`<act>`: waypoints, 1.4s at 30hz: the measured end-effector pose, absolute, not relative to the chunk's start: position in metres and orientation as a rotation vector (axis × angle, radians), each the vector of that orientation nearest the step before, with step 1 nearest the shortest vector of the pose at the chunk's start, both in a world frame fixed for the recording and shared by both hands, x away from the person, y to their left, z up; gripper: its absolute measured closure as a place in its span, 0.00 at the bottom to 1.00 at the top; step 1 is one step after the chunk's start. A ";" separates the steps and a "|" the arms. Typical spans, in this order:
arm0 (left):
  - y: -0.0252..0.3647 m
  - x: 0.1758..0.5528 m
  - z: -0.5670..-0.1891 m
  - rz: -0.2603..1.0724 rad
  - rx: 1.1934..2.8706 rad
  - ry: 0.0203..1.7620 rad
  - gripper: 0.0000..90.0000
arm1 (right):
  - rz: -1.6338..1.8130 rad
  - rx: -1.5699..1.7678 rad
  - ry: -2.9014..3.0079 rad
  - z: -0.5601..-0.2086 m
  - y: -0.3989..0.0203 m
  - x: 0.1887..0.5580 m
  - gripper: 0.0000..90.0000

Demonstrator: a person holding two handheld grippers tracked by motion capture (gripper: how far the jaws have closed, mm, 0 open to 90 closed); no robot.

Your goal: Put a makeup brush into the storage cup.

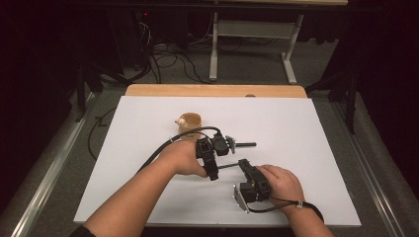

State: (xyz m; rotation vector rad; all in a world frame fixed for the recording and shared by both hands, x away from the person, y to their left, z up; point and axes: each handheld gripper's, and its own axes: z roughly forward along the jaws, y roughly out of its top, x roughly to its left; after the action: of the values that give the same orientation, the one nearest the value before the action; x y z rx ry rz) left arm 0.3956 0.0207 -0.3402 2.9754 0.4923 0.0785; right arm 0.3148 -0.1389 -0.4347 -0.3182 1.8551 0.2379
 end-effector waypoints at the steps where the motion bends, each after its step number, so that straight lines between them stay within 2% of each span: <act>1: 0.021 0.396 -0.340 0.076 2.978 0.491 0.18 | 0.240 -0.318 1.856 -0.435 -0.139 0.315 0.97; 11: 0.022 0.394 -0.343 0.083 2.986 0.500 0.00 | 0.240 -0.309 1.870 -0.435 -0.140 0.316 0.97; 22: 0.037 0.397 -0.344 0.084 2.985 0.562 0.01 | 0.239 -0.286 1.880 -0.435 -0.142 0.317 0.97; 42: 0.105 0.402 -0.363 0.088 2.882 0.778 0.03 | 0.217 -0.219 1.895 -0.434 -0.154 0.321 0.97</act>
State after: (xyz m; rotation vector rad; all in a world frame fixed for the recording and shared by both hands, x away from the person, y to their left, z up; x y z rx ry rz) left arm 0.4016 0.1053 -0.3634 2.8822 0.7779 0.0880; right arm 0.3214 -0.1539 -0.4337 -0.2193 1.8952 0.2172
